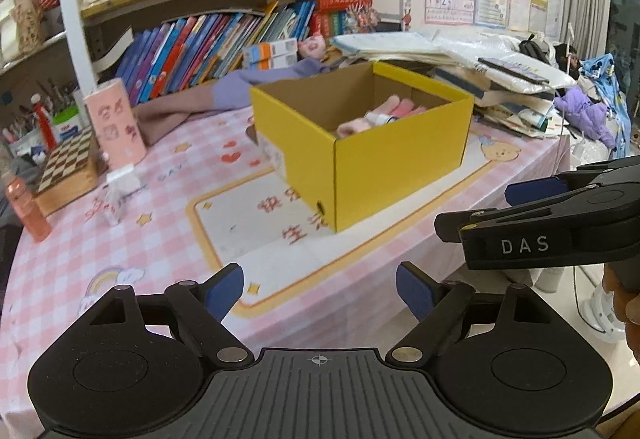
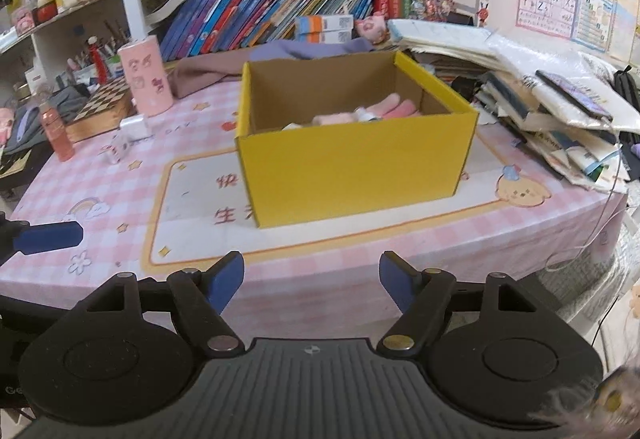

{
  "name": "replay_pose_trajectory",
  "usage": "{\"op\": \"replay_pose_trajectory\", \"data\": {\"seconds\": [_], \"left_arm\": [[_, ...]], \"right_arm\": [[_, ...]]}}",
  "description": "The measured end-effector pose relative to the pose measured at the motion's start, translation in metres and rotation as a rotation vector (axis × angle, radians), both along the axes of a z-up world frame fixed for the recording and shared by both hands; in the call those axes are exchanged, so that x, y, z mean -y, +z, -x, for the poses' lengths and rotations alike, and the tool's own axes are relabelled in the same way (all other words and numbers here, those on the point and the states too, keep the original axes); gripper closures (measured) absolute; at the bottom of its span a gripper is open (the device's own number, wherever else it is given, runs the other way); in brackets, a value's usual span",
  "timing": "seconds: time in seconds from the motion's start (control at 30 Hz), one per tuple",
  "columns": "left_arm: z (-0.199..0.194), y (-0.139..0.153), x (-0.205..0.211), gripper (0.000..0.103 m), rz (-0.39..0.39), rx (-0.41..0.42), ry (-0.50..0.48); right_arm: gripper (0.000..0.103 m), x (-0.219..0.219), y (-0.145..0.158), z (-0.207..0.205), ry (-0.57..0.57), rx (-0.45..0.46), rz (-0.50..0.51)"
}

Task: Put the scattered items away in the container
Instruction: 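Withdraw both open tools from the box toward the remaining items on the table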

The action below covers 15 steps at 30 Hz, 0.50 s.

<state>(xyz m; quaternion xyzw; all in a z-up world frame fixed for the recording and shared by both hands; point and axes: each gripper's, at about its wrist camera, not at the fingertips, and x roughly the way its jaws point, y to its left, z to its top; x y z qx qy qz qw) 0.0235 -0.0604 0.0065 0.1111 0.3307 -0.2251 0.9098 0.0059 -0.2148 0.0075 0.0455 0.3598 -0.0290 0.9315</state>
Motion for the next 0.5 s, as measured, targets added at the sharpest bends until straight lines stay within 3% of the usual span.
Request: {"op": "replay_pose_trajectory", "data": {"seconds": [0.5], "left_arm": [[0.011,-0.004,-0.049,0.013,-0.011,-0.023,0.107]], "right_arm": [[0.028,-0.047,-0.004,-0.002,0.090,-0.017,-0.008]]}}
